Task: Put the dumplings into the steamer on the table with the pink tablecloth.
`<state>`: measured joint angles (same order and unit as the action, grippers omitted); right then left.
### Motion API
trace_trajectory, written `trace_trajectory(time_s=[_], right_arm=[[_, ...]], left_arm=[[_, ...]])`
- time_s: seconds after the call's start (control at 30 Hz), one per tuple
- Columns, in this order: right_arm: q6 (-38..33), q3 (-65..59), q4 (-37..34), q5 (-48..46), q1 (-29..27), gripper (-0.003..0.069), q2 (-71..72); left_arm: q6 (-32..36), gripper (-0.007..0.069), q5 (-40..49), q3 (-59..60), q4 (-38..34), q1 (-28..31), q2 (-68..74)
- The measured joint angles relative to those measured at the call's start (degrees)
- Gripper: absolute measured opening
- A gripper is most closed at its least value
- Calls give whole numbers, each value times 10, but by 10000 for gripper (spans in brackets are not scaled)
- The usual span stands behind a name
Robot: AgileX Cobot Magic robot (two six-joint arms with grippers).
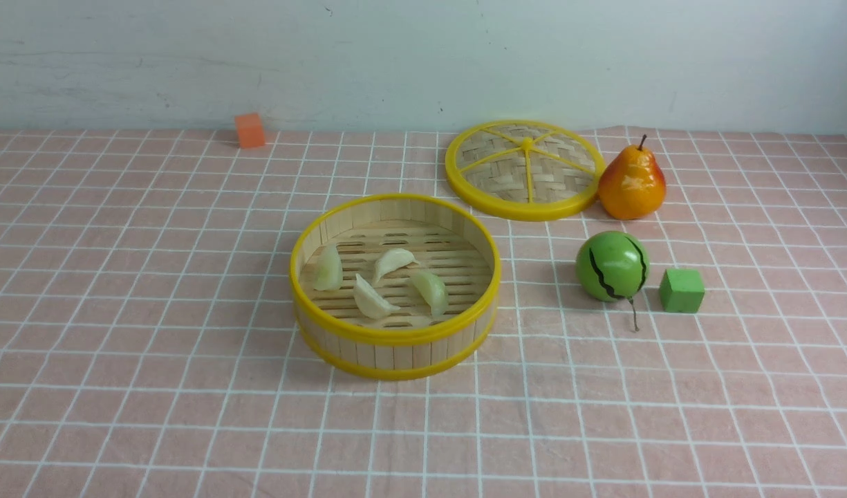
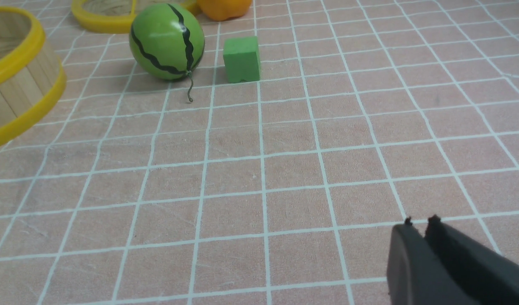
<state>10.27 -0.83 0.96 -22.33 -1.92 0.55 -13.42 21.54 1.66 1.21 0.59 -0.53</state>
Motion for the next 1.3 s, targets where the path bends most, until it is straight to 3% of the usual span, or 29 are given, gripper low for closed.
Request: trace_trajectory(time_s=[1.3], right_arm=[[0,0,0,0,0,109,0]], left_arm=[[0,-14,2,0,0,0,0]])
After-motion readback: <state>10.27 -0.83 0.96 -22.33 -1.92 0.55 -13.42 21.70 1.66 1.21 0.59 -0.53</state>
